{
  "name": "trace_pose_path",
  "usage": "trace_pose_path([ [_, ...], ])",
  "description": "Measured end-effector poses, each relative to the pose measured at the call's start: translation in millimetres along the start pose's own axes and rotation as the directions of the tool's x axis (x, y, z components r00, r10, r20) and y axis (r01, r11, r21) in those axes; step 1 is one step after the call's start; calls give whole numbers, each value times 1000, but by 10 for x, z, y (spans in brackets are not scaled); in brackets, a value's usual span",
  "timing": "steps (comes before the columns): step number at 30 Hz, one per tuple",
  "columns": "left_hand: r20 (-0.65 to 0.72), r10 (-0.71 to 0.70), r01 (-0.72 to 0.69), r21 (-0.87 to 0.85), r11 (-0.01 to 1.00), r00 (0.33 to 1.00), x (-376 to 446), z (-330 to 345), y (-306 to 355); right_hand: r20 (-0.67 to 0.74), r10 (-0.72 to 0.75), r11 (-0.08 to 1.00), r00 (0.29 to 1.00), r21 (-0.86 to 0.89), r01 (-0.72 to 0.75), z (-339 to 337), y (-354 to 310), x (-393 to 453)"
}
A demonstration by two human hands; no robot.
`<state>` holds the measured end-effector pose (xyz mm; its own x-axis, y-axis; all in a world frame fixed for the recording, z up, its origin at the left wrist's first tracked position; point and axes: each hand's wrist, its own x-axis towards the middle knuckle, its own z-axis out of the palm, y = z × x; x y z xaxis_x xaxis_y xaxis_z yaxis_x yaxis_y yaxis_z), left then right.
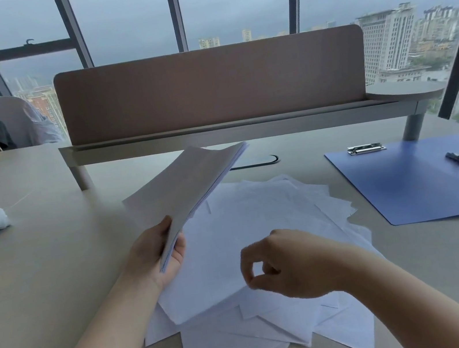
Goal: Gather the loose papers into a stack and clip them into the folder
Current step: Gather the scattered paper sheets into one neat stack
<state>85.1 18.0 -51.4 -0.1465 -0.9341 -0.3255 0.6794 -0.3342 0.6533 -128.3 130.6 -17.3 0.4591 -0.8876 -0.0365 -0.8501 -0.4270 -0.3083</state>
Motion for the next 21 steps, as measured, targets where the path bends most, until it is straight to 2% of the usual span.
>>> trace_pose_path([
  [3,-5,15,-15,-12,1000,1000,-5,3,20,-35,96,985,995,145,-90,-50,81,6],
  [6,-7,5,-5,-17,1000,1000,-11,-1,23,-143,182,951,973,276,-137,-46,261,28],
  [9,-11,-3,3,-16,1000,1000,-5,-7,9,-211,318,868,924,457,-194,27,463,73],
  [11,-9,1,-1,-15,1000,1000,6,-10,13,-260,449,782,855,577,-235,81,582,116],
  [14,16,-3,3,9,1000,1000,30,-26,47,-338,644,664,686,692,-283,104,725,157],
  [16,48,13,-16,70,997,999,32,-29,72,-318,743,561,589,776,-289,86,781,151],
  [17,58,38,-46,137,990,998,38,-34,80,-292,773,514,563,809,-286,89,808,147],
  [19,76,96,-116,317,941,992,15,-12,76,-225,802,426,554,865,-265,95,868,145],
  [21,63,144,-157,418,895,988,12,14,51,-148,795,323,589,924,-205,91,894,136],
])
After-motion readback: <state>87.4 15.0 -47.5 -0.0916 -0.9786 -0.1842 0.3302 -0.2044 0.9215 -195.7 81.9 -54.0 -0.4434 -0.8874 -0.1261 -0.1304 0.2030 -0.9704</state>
